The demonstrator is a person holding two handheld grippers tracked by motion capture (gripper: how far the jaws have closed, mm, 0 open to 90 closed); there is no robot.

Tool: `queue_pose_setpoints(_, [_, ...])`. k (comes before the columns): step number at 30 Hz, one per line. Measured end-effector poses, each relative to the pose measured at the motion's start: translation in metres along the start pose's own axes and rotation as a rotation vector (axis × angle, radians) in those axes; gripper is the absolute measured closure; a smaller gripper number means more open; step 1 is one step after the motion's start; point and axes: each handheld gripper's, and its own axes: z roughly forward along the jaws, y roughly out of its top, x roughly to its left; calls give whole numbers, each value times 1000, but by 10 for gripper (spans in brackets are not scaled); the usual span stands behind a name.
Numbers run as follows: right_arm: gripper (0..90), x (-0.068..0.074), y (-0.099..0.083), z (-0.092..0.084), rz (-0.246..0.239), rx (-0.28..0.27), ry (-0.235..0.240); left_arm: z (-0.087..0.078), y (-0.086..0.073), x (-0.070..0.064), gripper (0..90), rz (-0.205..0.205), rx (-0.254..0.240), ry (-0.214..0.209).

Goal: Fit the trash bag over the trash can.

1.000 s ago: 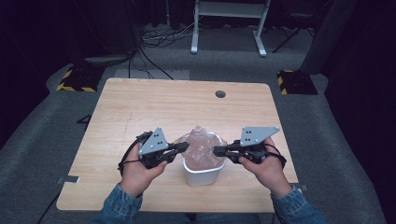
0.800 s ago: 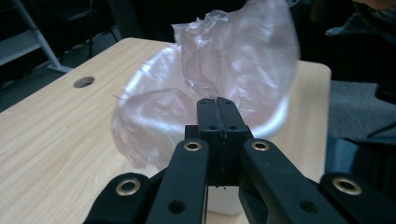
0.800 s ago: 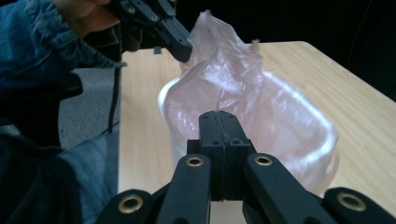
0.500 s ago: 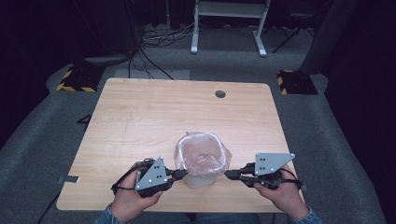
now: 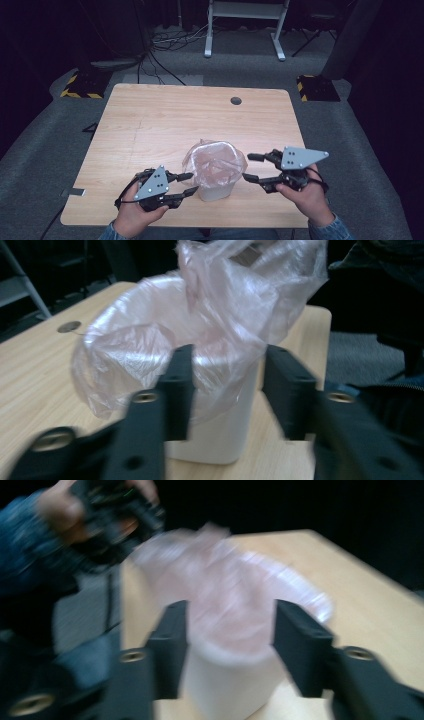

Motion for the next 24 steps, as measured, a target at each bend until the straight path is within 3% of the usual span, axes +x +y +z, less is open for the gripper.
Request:
queue_pose_setpoints(2, [274,-10,4,11,21,22,9,0,-2,1,425,4,21,0])
queue_pose_setpoints(4, [227,-19,2,26,57,74,48,2,-4,1,393,5,47,-11])
queue_pose_setpoints(6, [270,-24,-4,40,91,124,84,4,-5,2,427,-1,48,-6])
queue_pose_setpoints(9, [689,-24,-8,45,91,161,162,1,-2,3,656,-13,22,-5])
queue_pose_setpoints(11, [832,-19,-6,41,74,142,176,-2,-1,3,769,-11,7,12])
queue_pose_setpoints(13, [865,-14,-4,35,47,116,162,-5,-2,3,840,-4,1,18])
queue_pose_setpoints(15, [875,-10,-5,28,25,93,166,-4,-4,1,884,14,36,3])
queue_pose_setpoints(19, [866,-1,-18,19,-33,105,250,4,-9,-5,896,64,96,-31])
queue_pose_setpoints(21, [863,3,-27,14,-38,80,302,6,-9,-6,896,83,108,-44])
queue_pose_setpoints(24, [860,5,-31,6,-63,64,324,11,-10,-7,895,112,123,-46])
